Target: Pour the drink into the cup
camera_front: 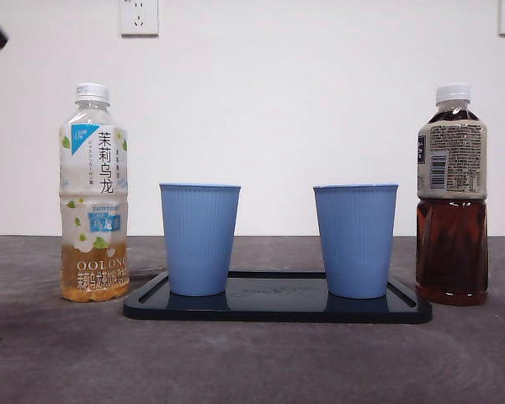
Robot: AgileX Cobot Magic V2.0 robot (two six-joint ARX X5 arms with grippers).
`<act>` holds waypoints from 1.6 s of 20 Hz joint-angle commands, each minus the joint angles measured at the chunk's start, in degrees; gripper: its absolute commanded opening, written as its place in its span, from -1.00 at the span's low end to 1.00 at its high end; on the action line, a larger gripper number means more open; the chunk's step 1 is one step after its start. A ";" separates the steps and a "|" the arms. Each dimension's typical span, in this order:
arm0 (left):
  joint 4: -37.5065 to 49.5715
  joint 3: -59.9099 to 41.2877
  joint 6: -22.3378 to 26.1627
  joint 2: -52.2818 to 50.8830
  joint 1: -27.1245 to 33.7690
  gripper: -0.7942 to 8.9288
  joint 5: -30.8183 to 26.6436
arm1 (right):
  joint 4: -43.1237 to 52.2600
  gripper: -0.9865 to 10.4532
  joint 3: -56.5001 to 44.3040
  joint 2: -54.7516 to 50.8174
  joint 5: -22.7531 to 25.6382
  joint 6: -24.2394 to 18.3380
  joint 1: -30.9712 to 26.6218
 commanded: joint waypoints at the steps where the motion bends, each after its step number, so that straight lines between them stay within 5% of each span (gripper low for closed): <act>1: 0.52 0.87 -0.11 0.07 -0.31 -0.82 0.55 | 0.57 -0.82 0.61 0.28 0.31 0.59 0.37; 16: 0.57 0.87 -0.07 -0.04 -0.31 -0.82 0.55 | 0.57 -0.82 0.61 0.22 -0.24 0.61 0.37; 23: 11.26 0.46 27.26 -8.46 9.86 -0.82 -2.62 | 0.57 -0.82 0.61 0.22 -0.24 0.61 0.37; 28: 14.51 -4.04 32.06 -14.60 20.90 -0.82 -13.84 | 0.57 -0.82 0.61 0.22 -0.24 0.61 0.37; 32: 17.49 -13.40 31.08 -20.65 25.77 -0.82 -15.52 | 0.57 -0.82 0.61 0.22 -0.24 0.61 0.37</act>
